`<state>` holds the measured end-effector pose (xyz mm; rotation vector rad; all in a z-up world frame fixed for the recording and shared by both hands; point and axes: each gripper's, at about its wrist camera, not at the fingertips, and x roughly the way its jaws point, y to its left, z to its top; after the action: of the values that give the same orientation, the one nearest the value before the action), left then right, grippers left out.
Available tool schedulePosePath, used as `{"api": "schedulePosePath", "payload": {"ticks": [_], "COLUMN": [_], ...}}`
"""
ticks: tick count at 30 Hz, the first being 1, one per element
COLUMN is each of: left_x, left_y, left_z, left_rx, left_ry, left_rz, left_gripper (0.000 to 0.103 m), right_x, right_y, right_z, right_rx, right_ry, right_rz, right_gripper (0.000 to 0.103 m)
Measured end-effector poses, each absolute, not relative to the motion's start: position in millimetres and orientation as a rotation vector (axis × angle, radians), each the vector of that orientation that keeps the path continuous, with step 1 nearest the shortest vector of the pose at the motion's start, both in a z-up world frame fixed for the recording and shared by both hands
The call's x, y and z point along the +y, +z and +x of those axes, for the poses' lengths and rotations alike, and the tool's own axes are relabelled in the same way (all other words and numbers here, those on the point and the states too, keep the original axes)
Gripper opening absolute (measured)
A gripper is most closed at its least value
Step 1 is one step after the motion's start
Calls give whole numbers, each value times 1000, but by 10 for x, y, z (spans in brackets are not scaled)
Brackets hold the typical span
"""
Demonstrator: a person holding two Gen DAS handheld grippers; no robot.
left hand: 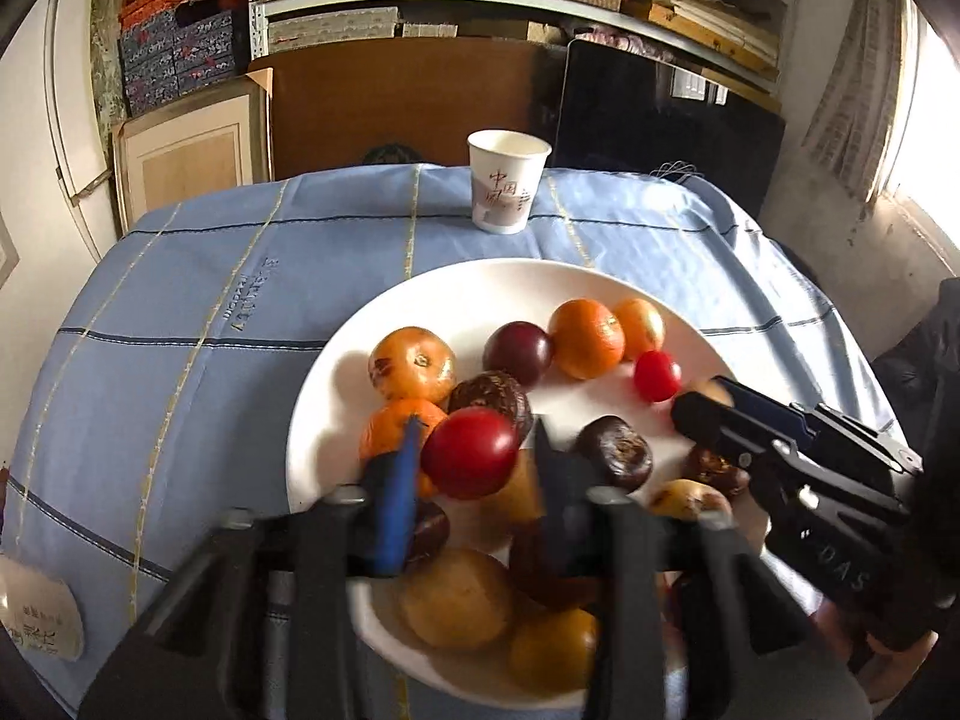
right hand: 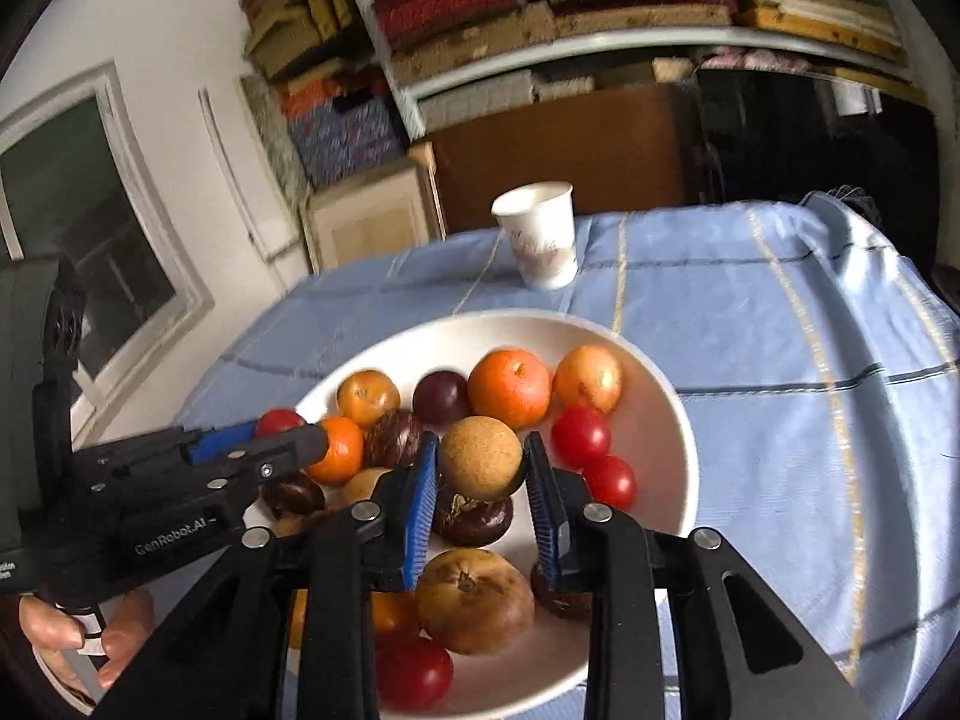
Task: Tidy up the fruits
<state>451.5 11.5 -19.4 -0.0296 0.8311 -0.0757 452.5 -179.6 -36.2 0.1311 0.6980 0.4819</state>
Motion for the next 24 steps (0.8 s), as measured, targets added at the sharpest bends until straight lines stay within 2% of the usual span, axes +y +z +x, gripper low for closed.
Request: {"api": "schedulePosePath", "payload": {"ticks": [1,2,3,6,8,16,22,24], "left_x": [145,181,208,277,306,301,314,299], "left_y": [-173,-148,-127,37,183,678,641,549], "left_z": [4497,4487,4474,4342,4193,3495,2840,2685], "left_rx": [815,795,785,765,727,641,618,614], "left_ry": [-34,-8,0,-5,4,3,1,8], "left_rz": [-36,-43,-48,-79,-86,-61,-31,-10], "left_gripper": [82,91,91,92,95,98,98,98], "right_x": [-1780,-1785,-1800,-1841,-1851,-1827,-1874,-1886], "right_y": [-356,-338,-305,-185,-92,357,389,324], "right_z": [4504,4472,4428,4329,4236,3579,2899,2703], "right_rx": [696,687,677,674,664,585,517,515], "right_ry": [483,477,472,476,474,461,449,452], "right_rz": [117,111,109,123,114,17,-86,-130], "right_gripper": [46,49,56,57,60,85,99,99]}}
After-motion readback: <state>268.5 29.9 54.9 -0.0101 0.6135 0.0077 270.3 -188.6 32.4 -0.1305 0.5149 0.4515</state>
